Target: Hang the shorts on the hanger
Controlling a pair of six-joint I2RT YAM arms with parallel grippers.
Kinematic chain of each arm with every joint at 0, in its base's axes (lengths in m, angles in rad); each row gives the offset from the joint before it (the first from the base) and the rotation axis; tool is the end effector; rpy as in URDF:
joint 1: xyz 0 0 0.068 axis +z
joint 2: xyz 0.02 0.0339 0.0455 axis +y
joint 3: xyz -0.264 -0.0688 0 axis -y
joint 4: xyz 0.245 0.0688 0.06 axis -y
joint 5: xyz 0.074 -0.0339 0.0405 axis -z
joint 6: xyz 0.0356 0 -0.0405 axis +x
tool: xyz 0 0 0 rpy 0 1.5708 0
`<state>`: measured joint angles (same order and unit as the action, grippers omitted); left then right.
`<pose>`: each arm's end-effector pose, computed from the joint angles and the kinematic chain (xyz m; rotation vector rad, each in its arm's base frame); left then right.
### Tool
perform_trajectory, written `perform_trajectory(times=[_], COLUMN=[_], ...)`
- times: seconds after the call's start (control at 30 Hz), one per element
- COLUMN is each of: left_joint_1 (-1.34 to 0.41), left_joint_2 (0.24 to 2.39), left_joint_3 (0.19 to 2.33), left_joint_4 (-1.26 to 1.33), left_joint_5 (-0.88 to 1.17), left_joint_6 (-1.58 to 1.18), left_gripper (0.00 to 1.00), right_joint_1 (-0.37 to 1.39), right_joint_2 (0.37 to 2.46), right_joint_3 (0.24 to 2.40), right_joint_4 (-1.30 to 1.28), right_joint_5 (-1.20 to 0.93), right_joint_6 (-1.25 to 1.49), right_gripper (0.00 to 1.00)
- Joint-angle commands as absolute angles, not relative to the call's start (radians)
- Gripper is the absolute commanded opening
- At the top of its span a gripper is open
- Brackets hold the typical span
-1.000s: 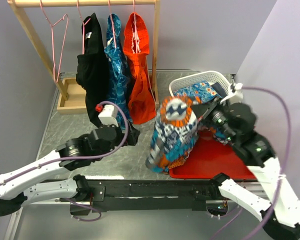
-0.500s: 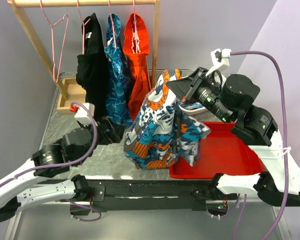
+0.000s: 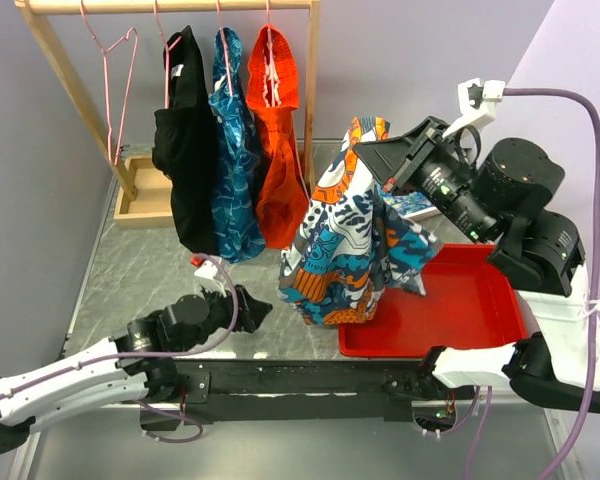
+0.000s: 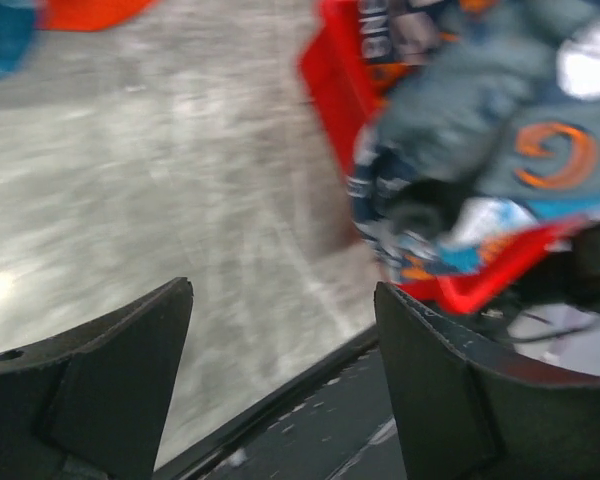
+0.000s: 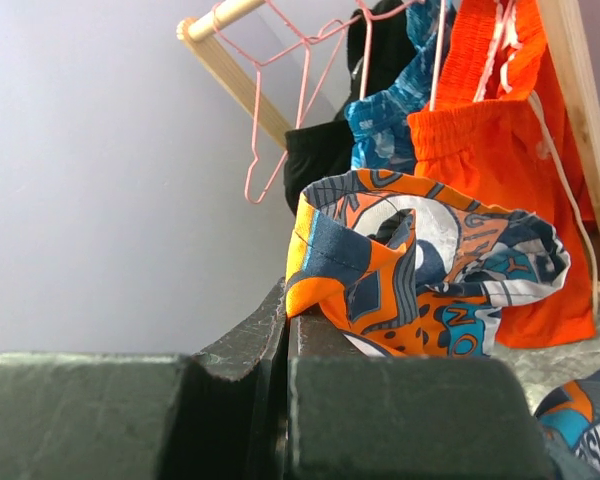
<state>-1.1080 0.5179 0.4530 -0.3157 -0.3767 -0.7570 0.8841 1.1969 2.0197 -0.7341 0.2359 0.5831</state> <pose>0.0735 -0.1180 0.2484 0.0955 2.0233 -0.8641 0.1043 0.1141 0.5893 -0.0341 1.5684 1.0015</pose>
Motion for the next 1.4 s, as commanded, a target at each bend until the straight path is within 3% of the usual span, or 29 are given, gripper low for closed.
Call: perform_trajectory(times=[0.0,0.27,0.47,0.7,0.77,0.8,0.87,0.9,1.03,1.17,1.37], left_joint_1=[-1.112,-1.112,-1.112,-1.112,-1.112,-1.114,-1.121,-1.126,-1.169,-1.192,-1.200], left_joint_2=[0.514,0.751,0.923,1.057,1.075,1.083,1.066,1.027,0.823,0.596,0.613], left_joint_3=[0.344,0.232,0.245,0.248,0.281,0.290,0.316,0.324,0.397,0.576,0.992], left_joint_4=[0.058,0.509,0.672,0.854,0.867,0.868,0.838,0.812,0.515,0.168,-0.200], left_joint_5=[-0.221,-0.098,-0.136,-0.173,-0.138,-0.129,-0.110,-0.110,-0.094,0.133,0.313], left_joint_6=[-0.753,-0.722,-0.729,-0.762,-0.752,-0.750,-0.739,-0.736,-0.684,-0.537,-0.433], left_gripper=[0.78,0.77,0.82,0.80,0.64,0.41,0.19,0.01,0.01,0.01,0.01], right_joint_1=[0.890,0.890,0.888,0.890,0.890,0.890,0.890,0.890,0.888,0.823,0.739], right_joint_2=[1.209,1.218,1.215,1.220,1.218,1.213,1.213,1.212,1.218,1.270,1.434], right_joint_3=[2.060,2.091,2.091,2.123,2.117,2.109,2.106,2.100,2.076,2.008,1.853], right_joint_4=[-0.713,-0.726,-0.721,-0.735,-0.724,-0.719,-0.718,-0.718,-0.709,-0.655,-0.525], right_joint_5=[0.253,0.265,0.265,0.275,0.278,0.284,0.293,0.305,0.385,0.384,0.168], right_joint_6=[0.566,0.566,0.574,0.574,0.574,0.572,0.568,0.555,0.522,0.488,0.528], right_gripper=[0.00,0.00,0.00,0.00,0.00,0.00,0.00,0.00,0.00,0.01,0.02])
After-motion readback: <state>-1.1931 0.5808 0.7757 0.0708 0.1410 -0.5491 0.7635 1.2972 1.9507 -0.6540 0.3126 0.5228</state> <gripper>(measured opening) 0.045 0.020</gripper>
